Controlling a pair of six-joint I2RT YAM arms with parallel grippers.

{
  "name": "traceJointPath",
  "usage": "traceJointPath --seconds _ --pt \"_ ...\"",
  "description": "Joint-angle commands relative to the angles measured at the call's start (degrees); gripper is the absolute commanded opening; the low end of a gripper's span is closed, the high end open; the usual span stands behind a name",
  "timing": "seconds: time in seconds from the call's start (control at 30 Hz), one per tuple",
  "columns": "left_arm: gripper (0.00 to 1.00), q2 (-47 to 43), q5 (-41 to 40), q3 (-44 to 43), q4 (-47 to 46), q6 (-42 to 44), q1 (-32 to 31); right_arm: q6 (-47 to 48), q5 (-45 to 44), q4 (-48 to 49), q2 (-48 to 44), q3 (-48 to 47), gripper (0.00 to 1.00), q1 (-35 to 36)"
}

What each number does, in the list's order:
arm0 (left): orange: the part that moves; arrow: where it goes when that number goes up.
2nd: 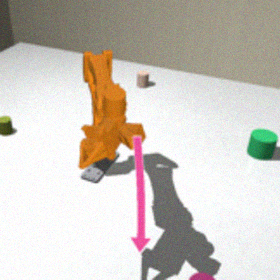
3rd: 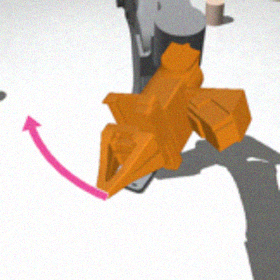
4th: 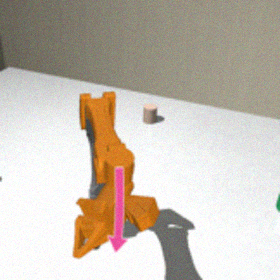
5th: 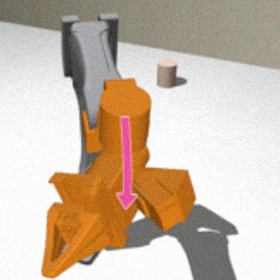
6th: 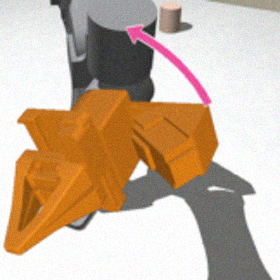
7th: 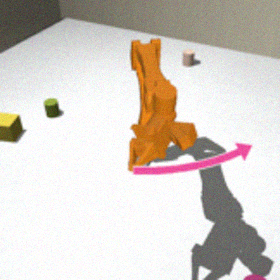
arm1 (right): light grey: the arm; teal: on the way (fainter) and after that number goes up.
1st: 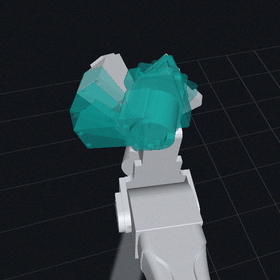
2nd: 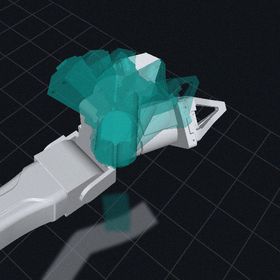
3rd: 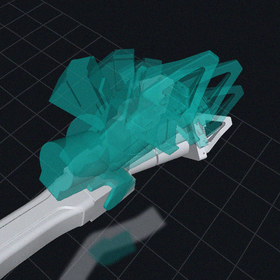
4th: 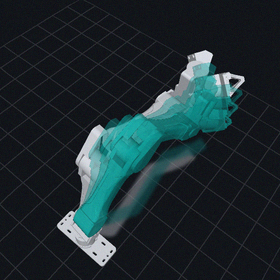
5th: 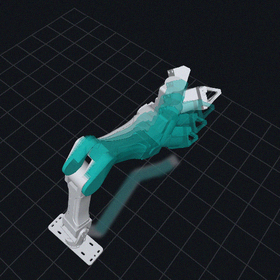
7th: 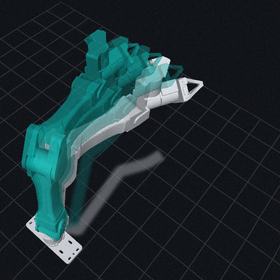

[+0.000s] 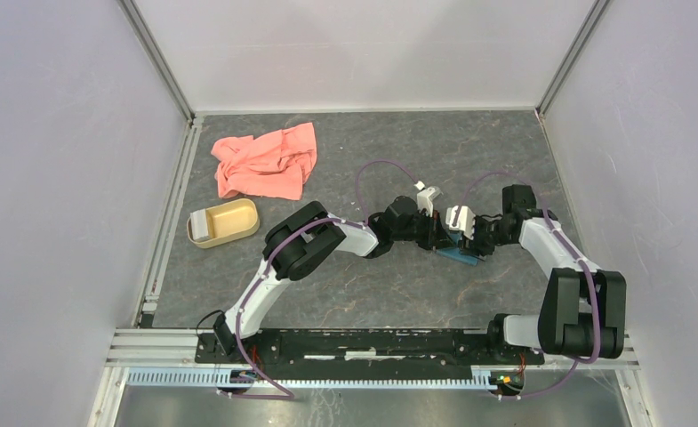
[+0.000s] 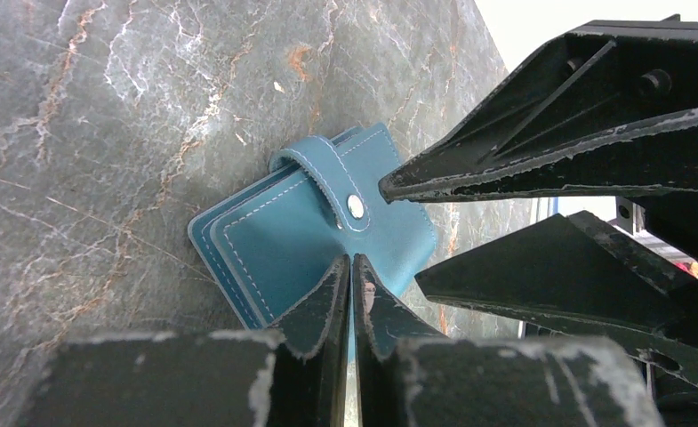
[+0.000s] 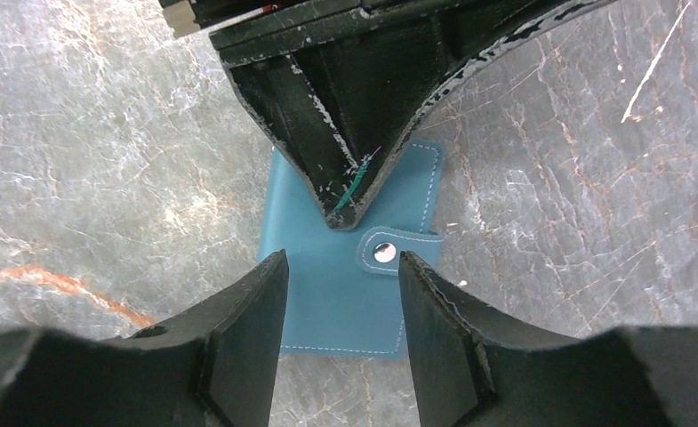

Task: Put the credit cards into the card holder
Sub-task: Close the card holder at the center of the board.

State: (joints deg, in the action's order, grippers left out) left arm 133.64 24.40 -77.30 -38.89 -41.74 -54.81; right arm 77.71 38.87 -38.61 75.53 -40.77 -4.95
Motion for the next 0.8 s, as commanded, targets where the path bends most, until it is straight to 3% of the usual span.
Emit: traceJointPath --seconds 0.0,0.77 --pt "0.11 2.1 0.4 -0.2 1.1 -1.6 0.2 3.7 0.2 3.8 0.5 0.2 0.55 0.3" --pt "0.11 2.2 0.9 -0.4 1.0 -1.8 0.3 2.1 -3.2 8.4 3.4 1.7 0.4 1.5"
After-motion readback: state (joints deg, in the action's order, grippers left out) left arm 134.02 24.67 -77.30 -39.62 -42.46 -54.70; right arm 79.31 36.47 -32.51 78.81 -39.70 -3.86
